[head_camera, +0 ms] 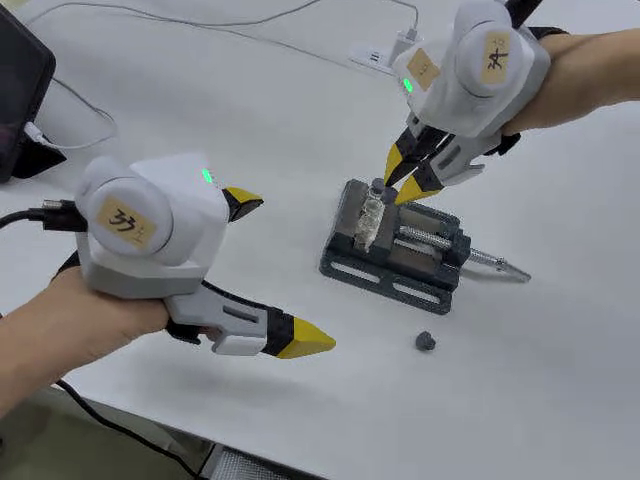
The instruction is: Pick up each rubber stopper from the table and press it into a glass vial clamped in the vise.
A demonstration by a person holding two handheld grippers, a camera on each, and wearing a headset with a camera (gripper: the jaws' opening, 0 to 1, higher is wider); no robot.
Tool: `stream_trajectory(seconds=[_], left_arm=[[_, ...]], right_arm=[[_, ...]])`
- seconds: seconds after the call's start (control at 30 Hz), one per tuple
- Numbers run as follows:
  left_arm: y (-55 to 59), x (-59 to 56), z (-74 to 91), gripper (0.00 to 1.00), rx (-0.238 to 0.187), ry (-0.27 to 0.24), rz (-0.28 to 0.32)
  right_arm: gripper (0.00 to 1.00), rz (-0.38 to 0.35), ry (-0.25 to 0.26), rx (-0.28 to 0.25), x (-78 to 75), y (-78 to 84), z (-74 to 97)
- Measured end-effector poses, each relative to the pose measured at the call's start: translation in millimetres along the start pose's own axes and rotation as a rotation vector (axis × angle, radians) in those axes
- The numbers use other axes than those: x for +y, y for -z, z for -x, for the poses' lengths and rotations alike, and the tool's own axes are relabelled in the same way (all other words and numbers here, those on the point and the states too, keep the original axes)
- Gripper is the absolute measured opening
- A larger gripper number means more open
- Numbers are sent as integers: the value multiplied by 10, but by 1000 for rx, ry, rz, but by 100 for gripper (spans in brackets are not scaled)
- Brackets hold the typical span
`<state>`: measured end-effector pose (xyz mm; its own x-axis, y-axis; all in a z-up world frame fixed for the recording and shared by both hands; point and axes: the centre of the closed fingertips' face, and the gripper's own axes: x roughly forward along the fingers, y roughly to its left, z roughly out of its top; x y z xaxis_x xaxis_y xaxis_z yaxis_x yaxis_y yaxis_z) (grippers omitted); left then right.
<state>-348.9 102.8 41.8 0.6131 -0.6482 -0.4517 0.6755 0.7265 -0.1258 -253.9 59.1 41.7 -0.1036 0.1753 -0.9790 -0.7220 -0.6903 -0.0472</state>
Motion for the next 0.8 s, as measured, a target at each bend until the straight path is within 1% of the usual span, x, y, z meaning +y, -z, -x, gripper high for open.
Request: stream_trajectory(seconds=[0.2,0.47,0.8], left_arm=[[28,1,-3,99,2,0,7],[29,8,-9,99,4,0,11],[32,28,-18,99,1,-3,18]], right_arm=[[5,23,-13,9,-35,-9,-34],[5,13,-38,15,-55,9,-96],[5,8,-47,19,-56,11,-120]])
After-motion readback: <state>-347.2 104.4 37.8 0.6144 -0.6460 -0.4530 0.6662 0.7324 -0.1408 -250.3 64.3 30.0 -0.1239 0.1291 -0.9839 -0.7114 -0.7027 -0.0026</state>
